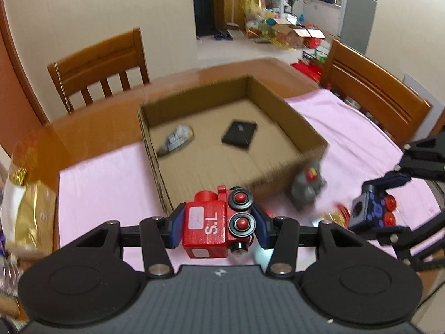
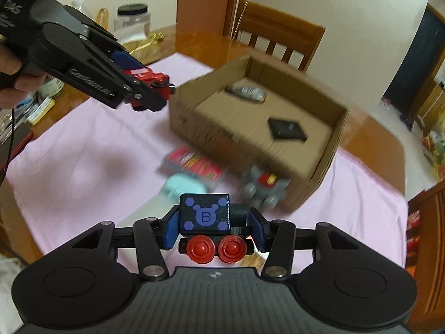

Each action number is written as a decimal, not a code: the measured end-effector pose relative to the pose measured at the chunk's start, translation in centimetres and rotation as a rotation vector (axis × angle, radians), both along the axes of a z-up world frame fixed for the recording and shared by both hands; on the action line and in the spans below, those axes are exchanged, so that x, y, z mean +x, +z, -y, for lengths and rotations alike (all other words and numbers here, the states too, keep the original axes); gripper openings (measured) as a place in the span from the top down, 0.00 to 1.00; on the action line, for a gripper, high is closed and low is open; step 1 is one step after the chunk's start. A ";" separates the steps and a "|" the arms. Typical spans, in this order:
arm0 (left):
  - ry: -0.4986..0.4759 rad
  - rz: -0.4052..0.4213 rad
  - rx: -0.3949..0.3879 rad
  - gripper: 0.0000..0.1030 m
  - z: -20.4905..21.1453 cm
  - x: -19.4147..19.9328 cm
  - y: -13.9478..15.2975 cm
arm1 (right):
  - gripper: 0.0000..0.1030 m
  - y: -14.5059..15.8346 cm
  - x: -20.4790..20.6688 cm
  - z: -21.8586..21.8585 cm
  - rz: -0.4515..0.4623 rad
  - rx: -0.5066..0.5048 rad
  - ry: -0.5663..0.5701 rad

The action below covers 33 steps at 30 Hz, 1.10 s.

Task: Organize rigid objects
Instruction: 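Lower the red train into the box with the left tool while the right tool carries the blue train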

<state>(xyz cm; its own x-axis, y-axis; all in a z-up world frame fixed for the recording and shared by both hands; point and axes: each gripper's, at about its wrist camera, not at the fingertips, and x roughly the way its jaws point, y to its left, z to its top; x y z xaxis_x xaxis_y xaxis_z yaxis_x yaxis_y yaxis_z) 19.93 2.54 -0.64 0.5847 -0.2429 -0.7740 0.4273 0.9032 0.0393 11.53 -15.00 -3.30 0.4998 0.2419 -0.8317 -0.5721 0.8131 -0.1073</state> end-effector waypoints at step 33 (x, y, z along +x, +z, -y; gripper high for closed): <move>0.281 0.037 -0.099 0.03 -3.3 2.7 -1.6 | 0.46 1.5 14.7 -0.7 0.075 -0.031 0.050</move>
<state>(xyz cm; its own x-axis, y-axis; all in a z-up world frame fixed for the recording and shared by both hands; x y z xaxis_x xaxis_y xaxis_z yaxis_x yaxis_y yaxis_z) 22.63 5.81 -2.19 0.6669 -0.1411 -0.7317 0.1600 0.9861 -0.0443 26.24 -14.27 -1.77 0.5488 0.2424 -0.8000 -0.6010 0.7796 -0.1761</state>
